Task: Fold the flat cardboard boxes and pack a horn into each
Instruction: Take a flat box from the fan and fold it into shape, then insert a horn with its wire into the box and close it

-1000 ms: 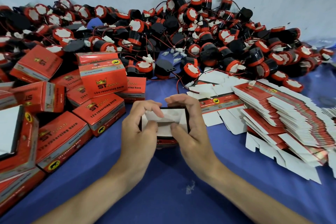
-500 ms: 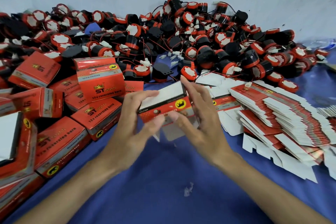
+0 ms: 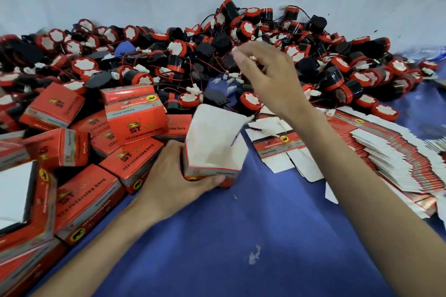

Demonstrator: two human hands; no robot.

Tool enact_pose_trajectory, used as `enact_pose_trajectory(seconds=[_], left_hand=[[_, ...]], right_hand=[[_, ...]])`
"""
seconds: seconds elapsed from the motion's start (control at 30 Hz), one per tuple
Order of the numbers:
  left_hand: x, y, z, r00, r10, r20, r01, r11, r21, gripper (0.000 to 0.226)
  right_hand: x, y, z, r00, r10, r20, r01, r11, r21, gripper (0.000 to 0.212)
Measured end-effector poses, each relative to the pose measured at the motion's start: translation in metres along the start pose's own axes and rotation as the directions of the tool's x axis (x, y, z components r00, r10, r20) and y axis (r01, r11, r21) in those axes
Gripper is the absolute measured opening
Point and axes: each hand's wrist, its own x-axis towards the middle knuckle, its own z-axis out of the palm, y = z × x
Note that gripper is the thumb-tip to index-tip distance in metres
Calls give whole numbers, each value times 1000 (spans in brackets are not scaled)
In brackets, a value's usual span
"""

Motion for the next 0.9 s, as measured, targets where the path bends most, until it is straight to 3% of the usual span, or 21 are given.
enact_pose_trajectory(seconds=[0.03, 0.07, 0.13, 0.17, 0.27, 0.33, 0.43, 0.57, 0.63, 0.73, 0.83, 0.9], left_hand=[[0, 0, -1, 997, 31, 70, -33, 999, 30, 49], [0, 0, 0, 990, 61, 126, -71, 995, 76, 54], [-2, 0, 1, 988, 63, 144, -87, 982, 165, 64], [-2, 0, 1, 990, 51, 135, -76, 980, 186, 66], [-1, -2, 2, 988, 63, 140, -90, 978, 190, 66], [1, -5, 2, 986, 93, 135, -105, 991, 85, 64], [-4, -4, 2, 999, 26, -42, -30, 995, -98, 83], [-4, -6, 3, 998, -18, -59, 11, 992, -129, 79], [-3, -8, 3, 998, -19, -52, 12, 992, -126, 77], [-3, -9, 4, 999, -17, -45, 11, 993, -120, 75], [-3, -10, 4, 999, -25, -41, 20, 992, -124, 73], [-3, -10, 4, 999, -24, -38, 19, 993, -116, 73]], right_hand=[[1, 23, 9, 977, 188, 104, -163, 965, -207, 45], [-4, 44, 19, 896, 375, 239, -259, 876, -406, 54], [-26, 71, 37, 720, 571, 396, -297, 768, -567, 69], [-36, 79, 44, 720, 571, 394, -297, 767, -569, 69], [-49, 83, 53, 863, 440, 249, -263, 811, -522, 55], [-48, 79, 53, 892, 403, 206, -259, 827, -499, 49], [-38, 73, 56, 848, 478, 231, -350, 831, -433, 54], [-20, 66, 62, 793, 509, 334, -366, 837, -407, 63], [-21, 63, 58, 851, 440, 286, -364, 888, -283, 65], [-26, 50, 38, 941, 325, 95, -322, 946, -42, 65], [-25, 37, 10, 953, 301, 36, -303, 940, 160, 59], [-26, 29, -9, 931, 359, 61, -359, 873, 330, 54]])
